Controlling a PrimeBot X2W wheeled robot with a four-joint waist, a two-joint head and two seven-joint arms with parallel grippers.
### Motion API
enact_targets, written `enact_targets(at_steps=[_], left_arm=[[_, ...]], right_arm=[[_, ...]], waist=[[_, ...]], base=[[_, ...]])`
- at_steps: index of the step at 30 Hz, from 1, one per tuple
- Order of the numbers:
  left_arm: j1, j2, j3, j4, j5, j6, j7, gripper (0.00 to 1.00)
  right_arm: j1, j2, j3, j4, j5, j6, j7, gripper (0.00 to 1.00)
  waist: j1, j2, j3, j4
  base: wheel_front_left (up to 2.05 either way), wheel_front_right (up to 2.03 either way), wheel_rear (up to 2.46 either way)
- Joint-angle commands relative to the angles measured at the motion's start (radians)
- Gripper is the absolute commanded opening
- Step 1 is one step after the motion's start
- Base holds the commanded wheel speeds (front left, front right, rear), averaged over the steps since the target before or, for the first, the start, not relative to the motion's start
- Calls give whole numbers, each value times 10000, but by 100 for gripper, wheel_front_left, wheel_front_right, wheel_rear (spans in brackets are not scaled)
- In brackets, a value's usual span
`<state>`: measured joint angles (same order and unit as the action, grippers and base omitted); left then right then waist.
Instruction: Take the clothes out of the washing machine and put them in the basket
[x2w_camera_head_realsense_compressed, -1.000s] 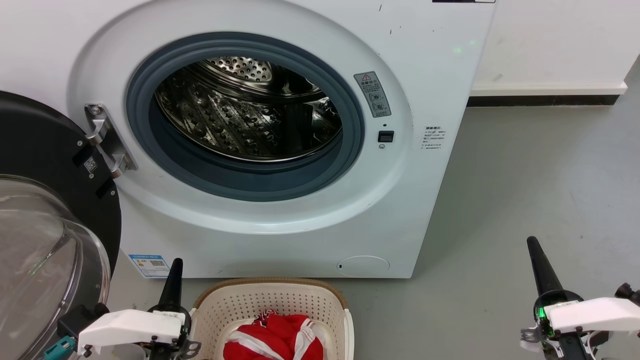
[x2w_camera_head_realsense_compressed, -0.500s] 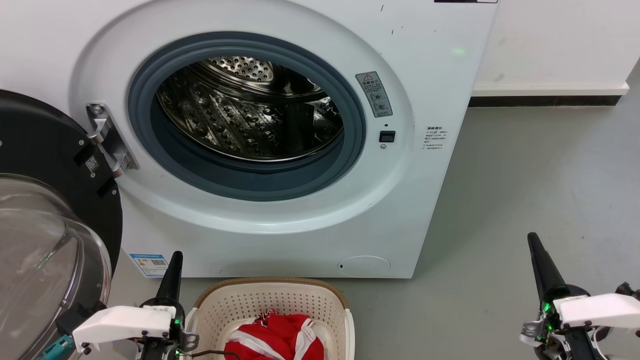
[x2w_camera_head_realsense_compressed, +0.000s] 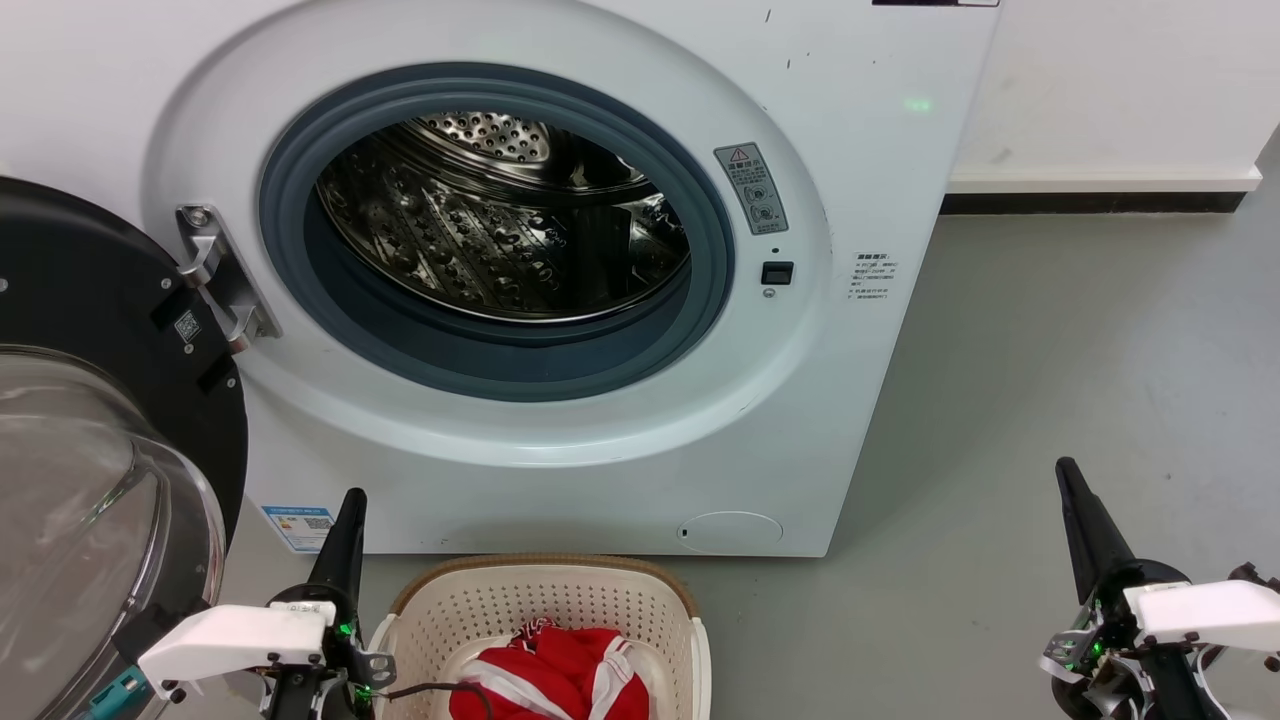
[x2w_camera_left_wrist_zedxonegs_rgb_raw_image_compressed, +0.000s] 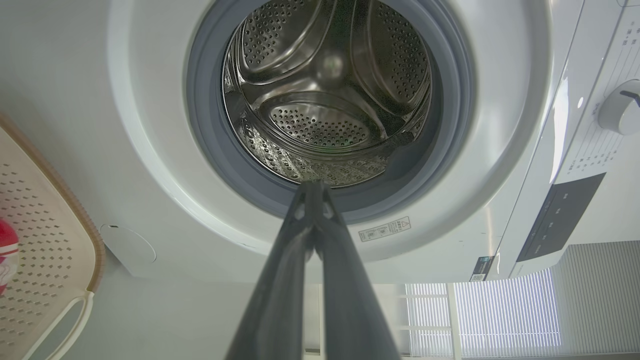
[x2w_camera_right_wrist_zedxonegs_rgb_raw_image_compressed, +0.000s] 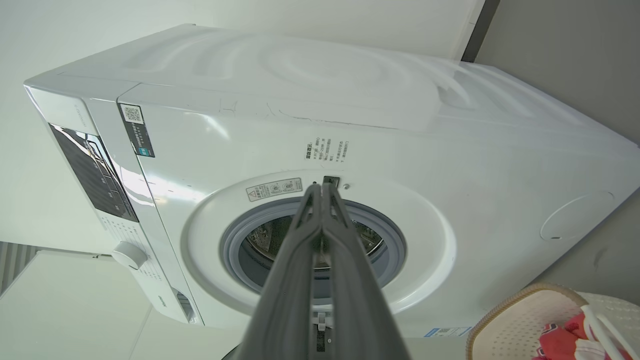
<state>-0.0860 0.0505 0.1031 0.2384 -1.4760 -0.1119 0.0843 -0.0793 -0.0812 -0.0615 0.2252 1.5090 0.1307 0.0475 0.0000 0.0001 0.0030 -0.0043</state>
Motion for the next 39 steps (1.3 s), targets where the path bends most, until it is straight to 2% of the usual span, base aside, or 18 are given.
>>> enact_targets(at_steps=[1, 18, 39], left_arm=[[-144, -3, 42, 9, -149, -55, 33, 0], [-277, -5, 141, 87, -1420, -225, 344, 0], [-265, -7, 136, 80, -1376, -215, 333, 0]], right_arm=[[-170, 6, -32, 10, 160, 1, 58, 0], [-315, 46, -163, 211, 1404, 0, 405, 0], [-327, 106, -243, 205, 1269, 0, 471, 0]], waist=[[0, -1, 0, 2], [0, -1, 2, 43], [0, -1, 1, 43]], base=[[0, 0, 0], [0, 0, 0], [0, 0, 0]])
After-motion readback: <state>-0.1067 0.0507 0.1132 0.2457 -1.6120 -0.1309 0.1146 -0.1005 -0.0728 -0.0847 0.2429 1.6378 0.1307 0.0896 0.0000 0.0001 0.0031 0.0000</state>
